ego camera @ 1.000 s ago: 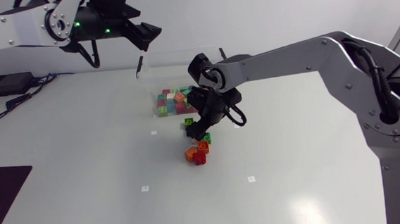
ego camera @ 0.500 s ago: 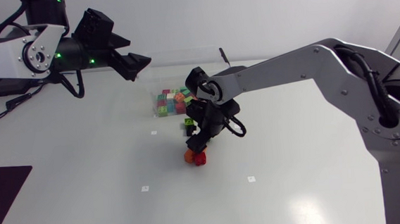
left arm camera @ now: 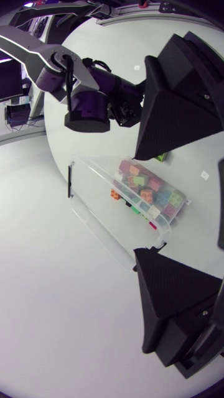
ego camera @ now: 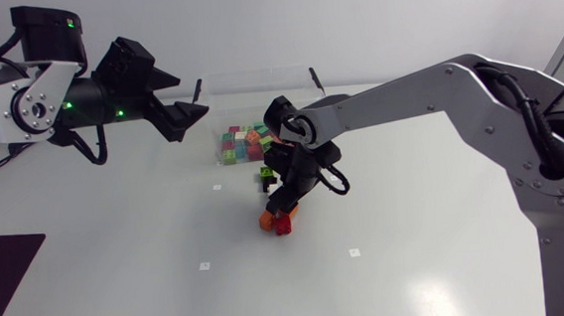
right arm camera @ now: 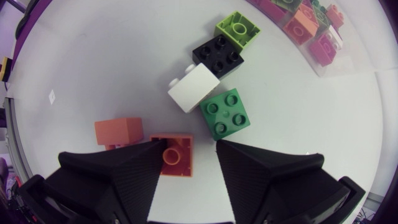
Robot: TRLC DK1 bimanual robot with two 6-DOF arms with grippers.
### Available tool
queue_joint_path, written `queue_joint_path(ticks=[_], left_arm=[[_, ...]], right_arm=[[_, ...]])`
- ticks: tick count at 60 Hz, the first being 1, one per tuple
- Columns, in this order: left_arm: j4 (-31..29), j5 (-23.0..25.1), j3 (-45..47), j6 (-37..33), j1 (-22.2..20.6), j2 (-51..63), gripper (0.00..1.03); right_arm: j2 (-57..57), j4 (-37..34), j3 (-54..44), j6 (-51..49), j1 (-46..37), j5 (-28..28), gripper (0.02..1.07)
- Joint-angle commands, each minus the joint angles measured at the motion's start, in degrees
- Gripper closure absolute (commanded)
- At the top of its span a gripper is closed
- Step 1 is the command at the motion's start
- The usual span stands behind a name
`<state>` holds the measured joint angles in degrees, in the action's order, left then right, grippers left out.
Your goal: Place the duplo bricks in the container
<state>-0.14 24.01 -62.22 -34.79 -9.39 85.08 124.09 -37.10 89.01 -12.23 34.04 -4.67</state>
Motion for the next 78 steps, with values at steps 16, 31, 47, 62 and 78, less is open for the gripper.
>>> queue_joint_path(ticks=[16, 31, 47, 62, 78], left_arm=[[-1.97, 0.69, 5.79, -4.94, -1.42, -3.08, 0.05], [-2.41, -0.19, 10.54, -8.81, -5.38, -1.85, 0.05], [-1.62, -2.30, 13.26, -11.88, -10.74, 5.01, 0.05], [0.58, -4.32, 12.82, -12.76, -12.76, 11.78, 0.05], [2.95, -5.38, 12.91, -12.50, -14.61, 16.08, 0.05]], right_arm=[[-6.06, 0.10, -5.25, -1.92, -1.08, -0.52, 0.87], [-13.17, -1.39, -5.16, -2.54, -4.51, -1.13, 0.87], [-14.84, -2.98, 4.77, -3.06, -6.88, -1.93, 0.87], [-10.10, -2.71, 16.46, -2.89, -8.11, -2.36, 0.87], [-2.80, -1.48, 27.35, -2.71, -10.31, -3.16, 0.87]])
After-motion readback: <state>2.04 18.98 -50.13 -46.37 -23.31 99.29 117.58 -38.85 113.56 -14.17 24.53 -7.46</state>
